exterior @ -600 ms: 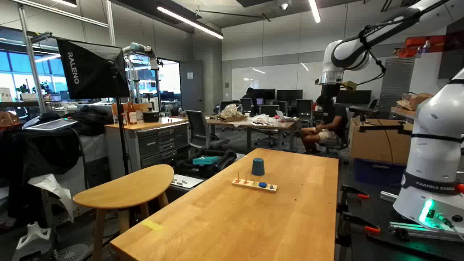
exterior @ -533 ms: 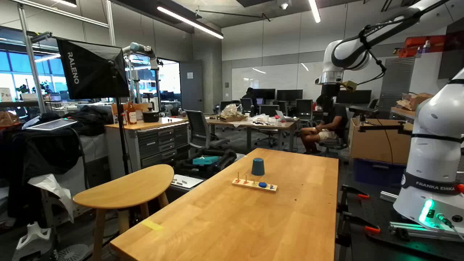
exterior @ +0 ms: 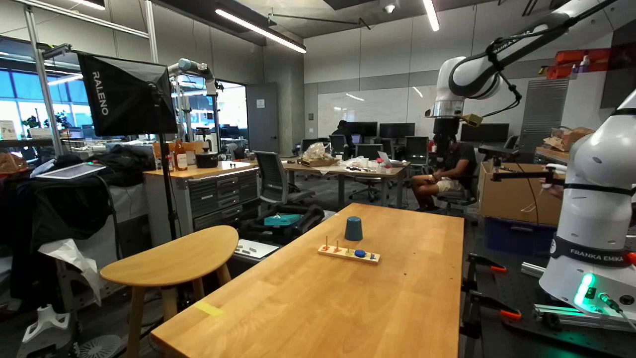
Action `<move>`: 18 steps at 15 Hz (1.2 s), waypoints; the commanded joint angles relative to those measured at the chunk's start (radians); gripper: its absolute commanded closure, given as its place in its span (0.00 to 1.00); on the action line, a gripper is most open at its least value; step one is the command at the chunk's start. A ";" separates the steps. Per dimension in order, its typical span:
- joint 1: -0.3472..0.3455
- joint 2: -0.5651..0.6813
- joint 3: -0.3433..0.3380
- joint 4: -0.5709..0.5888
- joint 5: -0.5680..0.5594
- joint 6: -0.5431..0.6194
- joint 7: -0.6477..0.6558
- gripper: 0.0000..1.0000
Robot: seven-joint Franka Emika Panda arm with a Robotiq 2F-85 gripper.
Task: Remove the blue ring from the wooden stand
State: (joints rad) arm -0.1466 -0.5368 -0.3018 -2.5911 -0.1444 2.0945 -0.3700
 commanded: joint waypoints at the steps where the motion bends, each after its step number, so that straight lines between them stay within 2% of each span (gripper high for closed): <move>1: 0.081 0.197 0.082 0.060 0.026 0.144 0.025 0.00; 5: 0.153 0.435 0.157 0.158 0.081 0.254 0.033 0.00; 10: 0.158 0.715 0.244 0.346 0.093 0.305 0.061 0.00; 14: 0.160 0.867 0.290 0.472 0.072 0.299 0.099 0.00; 18: 0.171 0.955 0.327 0.531 0.069 0.304 0.123 0.00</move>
State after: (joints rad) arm 0.0186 0.3439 0.0020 -2.1333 -0.0640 2.4012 -0.2778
